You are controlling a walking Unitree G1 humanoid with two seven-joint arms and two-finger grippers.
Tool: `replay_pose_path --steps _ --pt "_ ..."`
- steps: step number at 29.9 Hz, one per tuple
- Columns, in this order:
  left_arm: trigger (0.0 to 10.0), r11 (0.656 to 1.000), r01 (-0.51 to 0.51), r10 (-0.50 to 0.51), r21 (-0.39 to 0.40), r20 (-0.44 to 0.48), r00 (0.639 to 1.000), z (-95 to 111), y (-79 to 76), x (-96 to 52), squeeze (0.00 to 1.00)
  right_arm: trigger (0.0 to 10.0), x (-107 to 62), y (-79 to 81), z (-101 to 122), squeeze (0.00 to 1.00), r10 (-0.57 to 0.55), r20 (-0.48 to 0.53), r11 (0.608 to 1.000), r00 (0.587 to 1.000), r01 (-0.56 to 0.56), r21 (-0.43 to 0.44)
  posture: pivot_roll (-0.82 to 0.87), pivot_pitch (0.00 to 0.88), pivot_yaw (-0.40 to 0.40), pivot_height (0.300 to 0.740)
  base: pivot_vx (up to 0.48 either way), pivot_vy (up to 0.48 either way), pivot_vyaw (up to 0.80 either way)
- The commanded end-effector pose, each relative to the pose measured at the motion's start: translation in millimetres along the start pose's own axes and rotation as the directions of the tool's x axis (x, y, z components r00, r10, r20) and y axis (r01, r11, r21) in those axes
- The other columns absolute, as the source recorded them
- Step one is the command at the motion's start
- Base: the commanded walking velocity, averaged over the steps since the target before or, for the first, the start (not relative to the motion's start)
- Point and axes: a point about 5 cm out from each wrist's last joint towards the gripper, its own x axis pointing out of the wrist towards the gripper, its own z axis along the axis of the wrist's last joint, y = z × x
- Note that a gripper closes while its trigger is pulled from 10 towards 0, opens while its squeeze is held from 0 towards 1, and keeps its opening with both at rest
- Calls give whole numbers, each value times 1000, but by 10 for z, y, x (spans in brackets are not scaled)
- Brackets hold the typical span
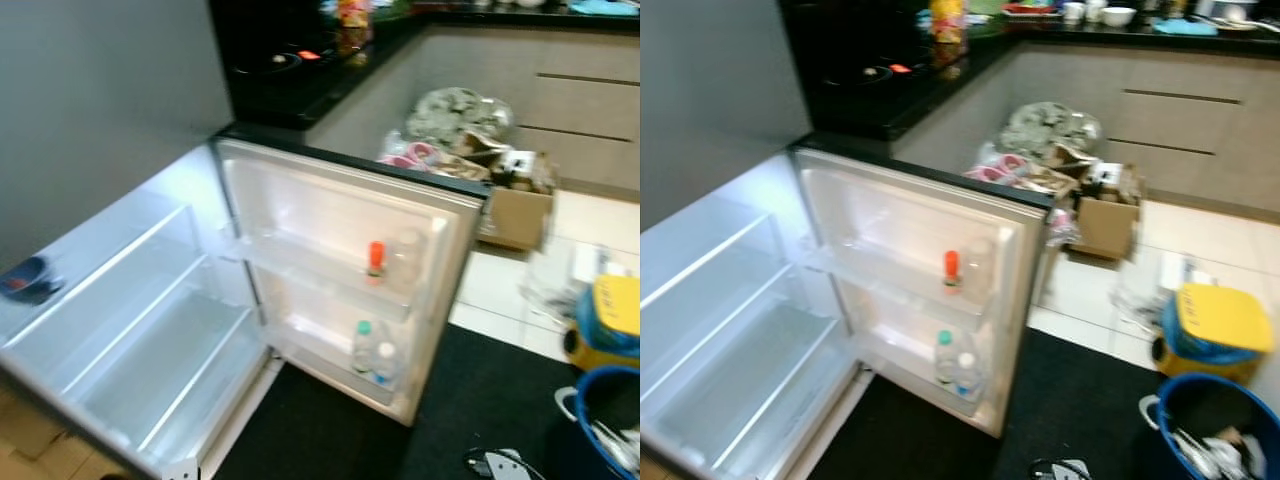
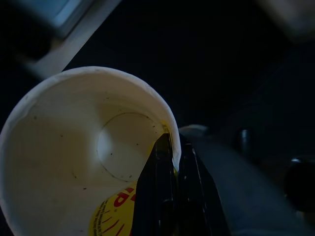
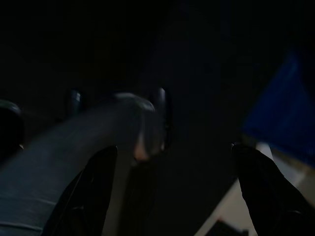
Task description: Restocking fridge
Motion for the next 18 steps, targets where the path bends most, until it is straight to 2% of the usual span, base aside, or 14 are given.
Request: replay_pose_path --steps 1,7,13,18 --pt "10000 1000 -8 8 20 18 1000 56 59 -9 0 10000 -7 -17 -50 0 -5 -15 1000 1000 5 -3 -18 29 46 740 0 0 0" --pt "10000 999 -1 0 47 5 1000 44 11 4 0 10000 -14 -77 33 0 -22 12 1000 1000 22 8 -33 10 16 740 0 0 0" --pt "10000 1000 -17 17 16 14 1000 26 -24 12 0 10000 -14 -83 63 0 -20 19 1000 1000 20 -1 -29 9 12 740 0 0 0" --pt "10000 999 -26 26 22 14 1000 12 -30 12 0 10000 -8 -58 65 0 -14 23 1000 1000 14 2 -29 7 14 740 0 0 0"
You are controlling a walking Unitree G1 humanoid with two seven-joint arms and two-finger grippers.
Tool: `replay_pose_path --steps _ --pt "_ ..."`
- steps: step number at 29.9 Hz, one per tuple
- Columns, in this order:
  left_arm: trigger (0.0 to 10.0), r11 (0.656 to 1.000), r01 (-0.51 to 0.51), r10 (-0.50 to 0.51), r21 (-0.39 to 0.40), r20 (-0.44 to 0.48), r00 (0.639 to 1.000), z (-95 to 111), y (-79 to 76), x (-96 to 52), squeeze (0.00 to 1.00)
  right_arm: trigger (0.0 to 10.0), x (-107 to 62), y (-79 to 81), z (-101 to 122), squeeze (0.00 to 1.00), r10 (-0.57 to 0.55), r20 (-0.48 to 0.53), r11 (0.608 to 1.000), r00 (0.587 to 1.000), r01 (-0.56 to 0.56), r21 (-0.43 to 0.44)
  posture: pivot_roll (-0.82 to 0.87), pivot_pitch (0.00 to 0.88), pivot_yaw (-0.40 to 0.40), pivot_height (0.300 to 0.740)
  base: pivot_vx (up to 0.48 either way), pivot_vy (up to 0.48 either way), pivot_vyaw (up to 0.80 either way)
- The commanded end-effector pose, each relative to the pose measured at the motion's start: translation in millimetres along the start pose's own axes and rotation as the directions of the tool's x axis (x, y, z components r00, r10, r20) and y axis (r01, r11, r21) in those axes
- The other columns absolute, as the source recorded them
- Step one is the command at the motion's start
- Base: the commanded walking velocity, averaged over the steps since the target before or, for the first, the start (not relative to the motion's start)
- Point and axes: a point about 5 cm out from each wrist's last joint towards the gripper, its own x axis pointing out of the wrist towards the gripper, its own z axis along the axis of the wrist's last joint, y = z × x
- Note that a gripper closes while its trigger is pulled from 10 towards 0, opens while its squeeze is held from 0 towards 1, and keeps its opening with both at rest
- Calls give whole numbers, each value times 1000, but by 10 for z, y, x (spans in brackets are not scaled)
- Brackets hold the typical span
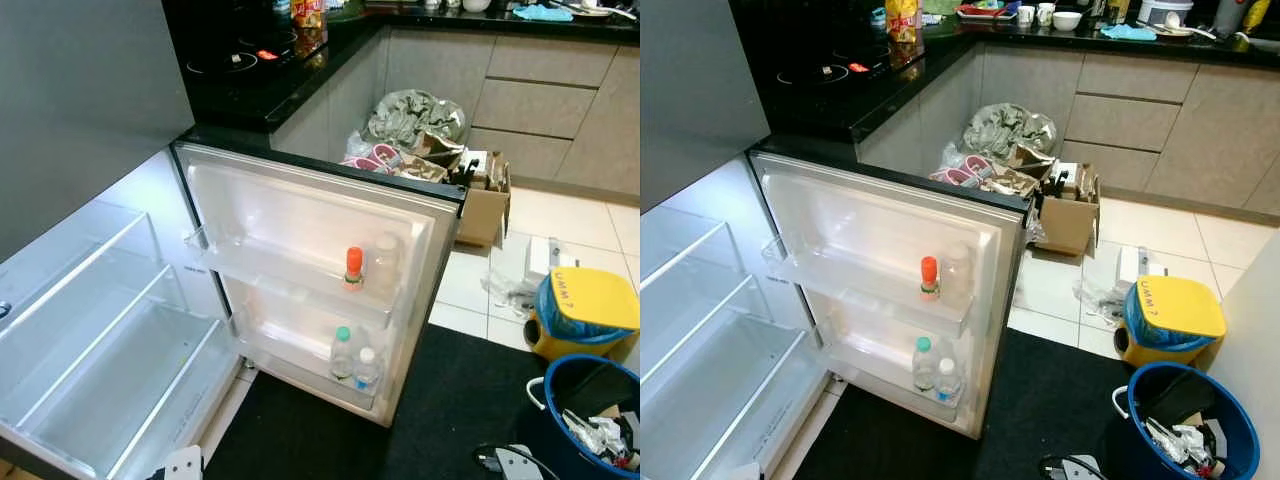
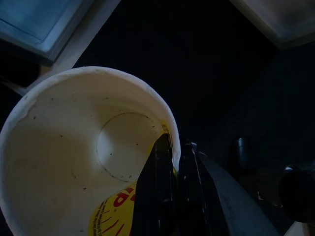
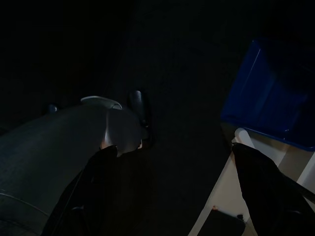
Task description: Restocking fridge
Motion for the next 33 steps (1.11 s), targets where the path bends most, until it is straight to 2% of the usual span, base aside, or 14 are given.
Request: replay_pose_path --steps 1,6,10,27,33 --pt "10000 1000 -5 5 -4 -6 1000 -40 -14 -4 0 10000 3 26 -26 0 7 -5 1000 1000 -7 2 -29 7 14 740 0 0 0" --pt "10000 1000 -2 2 3 -3 1000 -30 -14 -3 0 10000 4 35 -36 0 8 -8 1000 1000 -8 2 -27 4 17 740 0 0 0" --pt "10000 999 39 -39 8 -3 999 -18 -31 -1 0 10000 5 49 -53 0 12 -12 1000 1000 -12 5 -28 2 25 740 0 0 0" --pt "10000 999 49 -48 7 -26 998 -83 -69 -4 0 10000 4 60 -79 0 22 -18 1000 1000 -21 2 -31 2 23 740 0 -426 0" --pt "10000 999 34 -34 2 -19 999 -69 -57 -3 0 10000 4 64 -83 0 26 -20 1000 999 -26 2 -31 6 23 740 0 -101 0"
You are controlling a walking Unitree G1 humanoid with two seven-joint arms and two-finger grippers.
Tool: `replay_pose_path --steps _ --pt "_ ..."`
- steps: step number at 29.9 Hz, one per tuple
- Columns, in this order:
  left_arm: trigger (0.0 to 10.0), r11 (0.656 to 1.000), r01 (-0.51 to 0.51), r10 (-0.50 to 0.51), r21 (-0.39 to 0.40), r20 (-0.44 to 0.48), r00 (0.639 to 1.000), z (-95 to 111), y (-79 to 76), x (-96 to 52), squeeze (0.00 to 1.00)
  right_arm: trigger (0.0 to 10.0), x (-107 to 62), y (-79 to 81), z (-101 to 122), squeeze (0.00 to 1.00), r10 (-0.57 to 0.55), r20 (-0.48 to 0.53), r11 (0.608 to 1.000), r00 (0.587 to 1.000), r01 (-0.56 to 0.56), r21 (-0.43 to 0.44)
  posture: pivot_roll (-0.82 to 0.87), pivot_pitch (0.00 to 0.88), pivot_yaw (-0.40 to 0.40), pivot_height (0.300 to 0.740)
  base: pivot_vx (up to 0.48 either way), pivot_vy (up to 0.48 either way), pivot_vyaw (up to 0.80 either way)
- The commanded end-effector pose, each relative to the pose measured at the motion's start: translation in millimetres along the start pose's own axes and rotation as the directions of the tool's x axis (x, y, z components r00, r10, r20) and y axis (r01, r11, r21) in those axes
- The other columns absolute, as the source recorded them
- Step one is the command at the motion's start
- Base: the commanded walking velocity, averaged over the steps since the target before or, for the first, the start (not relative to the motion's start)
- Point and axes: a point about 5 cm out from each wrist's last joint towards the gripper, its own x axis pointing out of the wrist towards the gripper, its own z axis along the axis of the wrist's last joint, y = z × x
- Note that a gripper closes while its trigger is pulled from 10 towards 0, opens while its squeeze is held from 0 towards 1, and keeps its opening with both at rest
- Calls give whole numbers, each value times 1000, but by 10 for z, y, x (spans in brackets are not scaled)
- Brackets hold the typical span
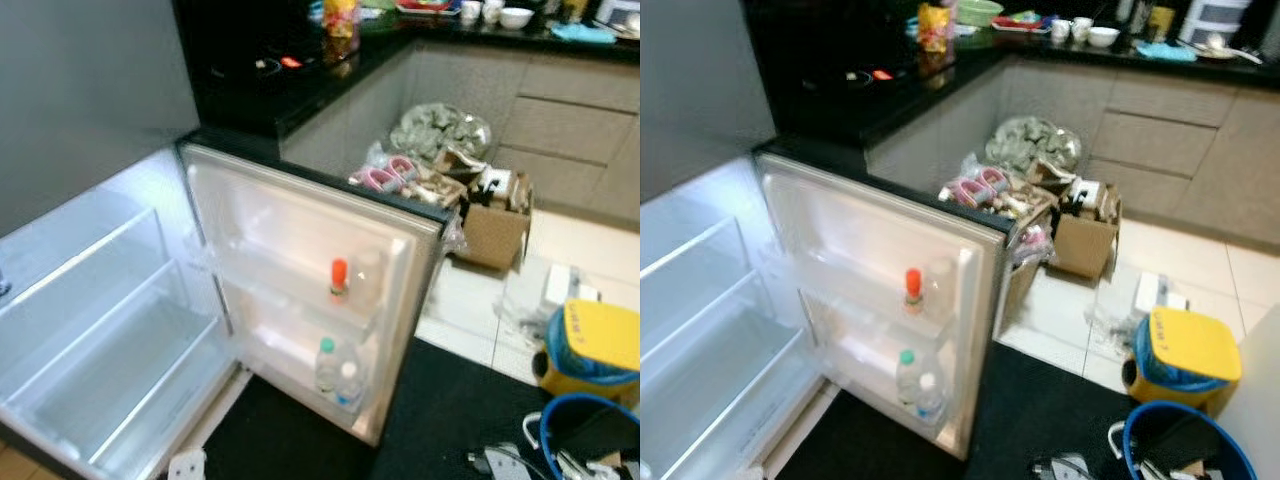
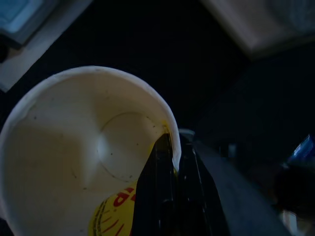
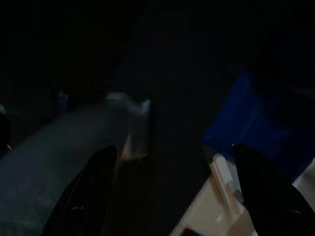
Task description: Restocking fridge
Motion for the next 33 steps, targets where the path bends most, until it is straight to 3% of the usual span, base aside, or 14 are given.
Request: replay_pose_path --steps 1,5,11,21,27,30,31,33 --pt "10000 1000 -7 7 -8 -18 1000 -62 -1 -10 0 10000 -5 -17 -13 0 -4 -6 1000 1000 4 -5 -31 6 23 740 0 0 0" --pt "10000 1000 5 -4 8 -24 1000 -61 -7 -9 0 10000 -4 -12 -13 0 -1 -6 1000 1000 1 -6 -30 7 24 740 0 0 0" --pt "10000 1000 2 -2 4 -25 1000 -68 -1 -12 0 10000 -4 -5 -35 0 0 -11 1000 1000 0 -5 -32 8 26 740 0 -444 0" --pt "10000 999 -47 47 6 -13 999 -43 43 -14 0 10000 -8 -11 -63 0 1 -17 1000 1000 -1 -2 -33 10 29 740 0 0 0" --pt "10000 988 -146 151 -51 106 983 278 214 -13 0 10000 -9 -7 -77 0 3 -18 1000 1000 -3 0 -28 21 31 740 0 0 0" --pt "10000 974 -177 207 -141 239 949 680 356 -38 0 10000 -9 -5 -70 0 7 -13 1000 1000 -7 -8 -26 26 34 740 0 0 0" --pt "10000 974 -177 207 -141 239 949 680 356 -38 0 10000 -9 -5 -70 0 7 -13 1000 1000 -7 -8 -26 26 34 740 0 0 0" --pt "10000 969 -151 212 -194 352 912 1012 403 -72 0 10000 -5 -14 66 0 22 48 1000 999 -23 10 -21 28 36 740 0 0 0"
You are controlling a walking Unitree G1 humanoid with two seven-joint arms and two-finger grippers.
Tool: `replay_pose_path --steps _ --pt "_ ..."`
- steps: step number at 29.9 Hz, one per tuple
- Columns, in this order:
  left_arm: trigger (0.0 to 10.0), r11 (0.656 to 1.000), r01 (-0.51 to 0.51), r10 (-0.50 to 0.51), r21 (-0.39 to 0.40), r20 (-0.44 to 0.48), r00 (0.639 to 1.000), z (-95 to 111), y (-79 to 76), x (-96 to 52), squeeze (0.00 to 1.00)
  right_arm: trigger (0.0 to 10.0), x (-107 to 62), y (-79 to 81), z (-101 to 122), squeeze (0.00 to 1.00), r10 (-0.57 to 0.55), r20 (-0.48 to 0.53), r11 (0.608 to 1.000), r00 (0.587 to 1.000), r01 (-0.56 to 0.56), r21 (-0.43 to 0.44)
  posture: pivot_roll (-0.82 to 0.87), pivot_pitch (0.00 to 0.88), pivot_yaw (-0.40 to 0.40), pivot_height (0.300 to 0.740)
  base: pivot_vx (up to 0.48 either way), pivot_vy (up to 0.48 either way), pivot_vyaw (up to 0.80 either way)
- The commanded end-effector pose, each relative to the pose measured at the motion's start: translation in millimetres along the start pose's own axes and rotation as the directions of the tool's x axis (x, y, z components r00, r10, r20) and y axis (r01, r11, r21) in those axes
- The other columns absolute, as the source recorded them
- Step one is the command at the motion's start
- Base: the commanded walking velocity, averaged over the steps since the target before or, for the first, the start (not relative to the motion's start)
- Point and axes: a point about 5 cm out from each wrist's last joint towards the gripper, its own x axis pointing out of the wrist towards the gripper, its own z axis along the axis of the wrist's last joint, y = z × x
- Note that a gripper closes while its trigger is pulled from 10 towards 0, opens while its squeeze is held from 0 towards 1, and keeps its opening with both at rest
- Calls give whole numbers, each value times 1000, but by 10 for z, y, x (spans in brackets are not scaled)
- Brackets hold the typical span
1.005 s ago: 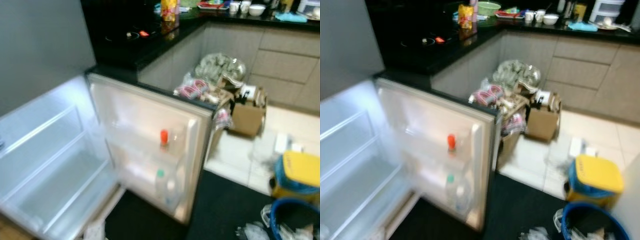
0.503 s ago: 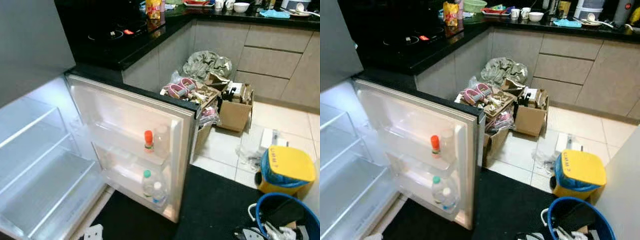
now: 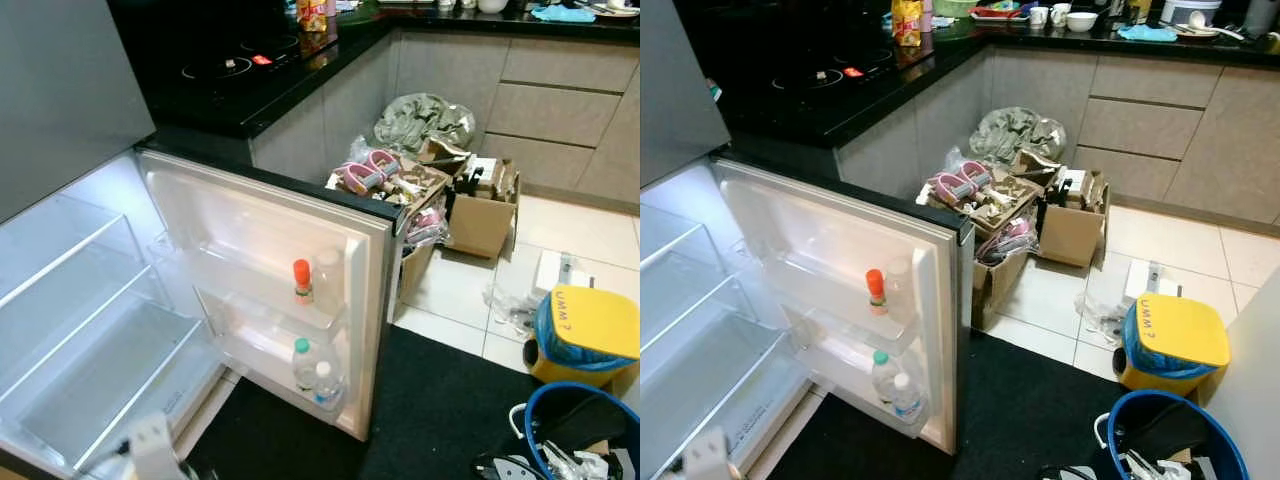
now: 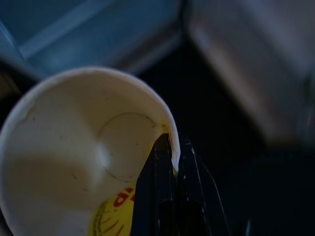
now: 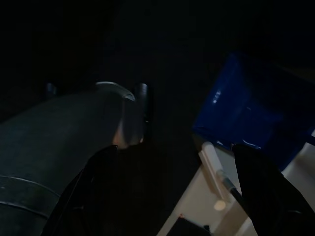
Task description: Restocking fridge
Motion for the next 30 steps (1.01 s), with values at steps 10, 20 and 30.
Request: replay_pose_path --steps 10,20,30 --pt "10000 994 101 -89 -34 258 962 859 40 93 0 10000 -35 -95 476 0 88 186 996 979 -90 1 -25 21 46 740 0 0 0" --pt "10000 898 292 -375 328 227 899 1601 200 -36 0 10000 -408 -124 1276 0 620 437 783 652 -551 -288 -16 34 70 740 0 0 0" --pt "10000 720 411 -586 560 172 792 2026 -6 -189 0 10000 -943 -27 1749 0 877 307 477 369 -600 -643 -14 34 80 740 0 0 0"
